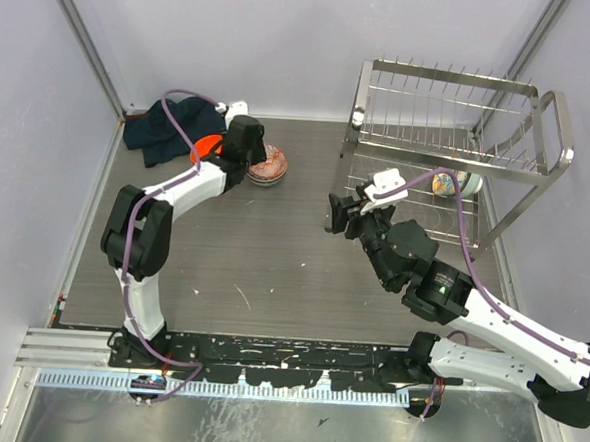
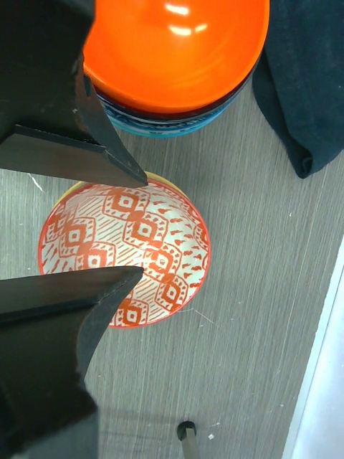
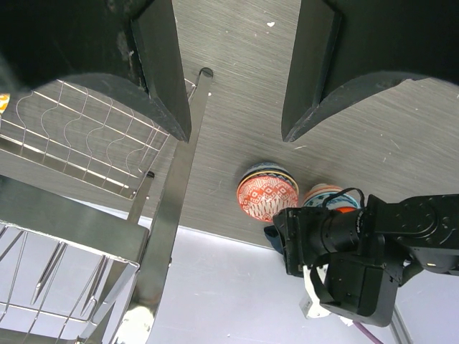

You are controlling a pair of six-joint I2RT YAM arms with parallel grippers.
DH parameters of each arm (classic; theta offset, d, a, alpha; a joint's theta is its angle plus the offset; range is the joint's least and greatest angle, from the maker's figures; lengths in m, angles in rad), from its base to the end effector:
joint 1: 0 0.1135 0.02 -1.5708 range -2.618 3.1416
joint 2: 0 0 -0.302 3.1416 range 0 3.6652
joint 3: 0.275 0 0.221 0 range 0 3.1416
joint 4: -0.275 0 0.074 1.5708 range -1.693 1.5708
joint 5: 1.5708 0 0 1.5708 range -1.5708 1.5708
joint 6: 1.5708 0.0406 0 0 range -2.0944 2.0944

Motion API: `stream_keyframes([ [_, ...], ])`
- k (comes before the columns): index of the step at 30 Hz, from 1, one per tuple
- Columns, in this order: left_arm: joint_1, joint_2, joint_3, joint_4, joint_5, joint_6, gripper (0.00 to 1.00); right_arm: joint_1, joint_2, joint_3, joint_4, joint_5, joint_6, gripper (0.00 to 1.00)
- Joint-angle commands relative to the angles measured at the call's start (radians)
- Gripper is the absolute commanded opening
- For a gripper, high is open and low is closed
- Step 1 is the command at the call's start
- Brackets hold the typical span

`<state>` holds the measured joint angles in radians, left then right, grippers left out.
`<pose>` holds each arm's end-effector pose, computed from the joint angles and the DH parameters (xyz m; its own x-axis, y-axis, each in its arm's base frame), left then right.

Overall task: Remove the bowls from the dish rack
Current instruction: Place the bowl with the bowl, then adjust the dish rack at the center of the board.

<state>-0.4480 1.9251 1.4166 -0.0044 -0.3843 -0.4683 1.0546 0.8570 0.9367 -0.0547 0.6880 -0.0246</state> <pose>0.4005 -0.1756 0.2908 -0.4430 -0.2513 -0.8606 -0.1040 0.9678 -0.2291 0.0890 0.1046 0.4212 0.0212 -0.0012 -0.9998 -0.3581 0.9336 -0.0087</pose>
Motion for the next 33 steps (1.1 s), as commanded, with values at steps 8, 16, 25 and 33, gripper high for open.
stream_keyframes([
  [8,-0.058,-0.231,-0.066,0.046,-0.068,0.065,0.56,0.005,-0.064,-0.001,0.034,0.163,0.023,0.60],
  [16,-0.201,-0.461,-0.228,0.183,-0.026,0.169,0.98,0.005,-0.148,0.033,-0.076,0.388,0.081,0.69],
  [25,-0.396,-0.620,-0.439,0.328,0.094,0.203,0.98,0.005,-0.208,0.145,-0.373,0.671,0.259,0.87],
  [33,-0.516,-0.527,-0.433,0.427,0.107,0.301,0.98,0.005,-0.271,0.189,-0.602,0.895,0.422,1.00],
])
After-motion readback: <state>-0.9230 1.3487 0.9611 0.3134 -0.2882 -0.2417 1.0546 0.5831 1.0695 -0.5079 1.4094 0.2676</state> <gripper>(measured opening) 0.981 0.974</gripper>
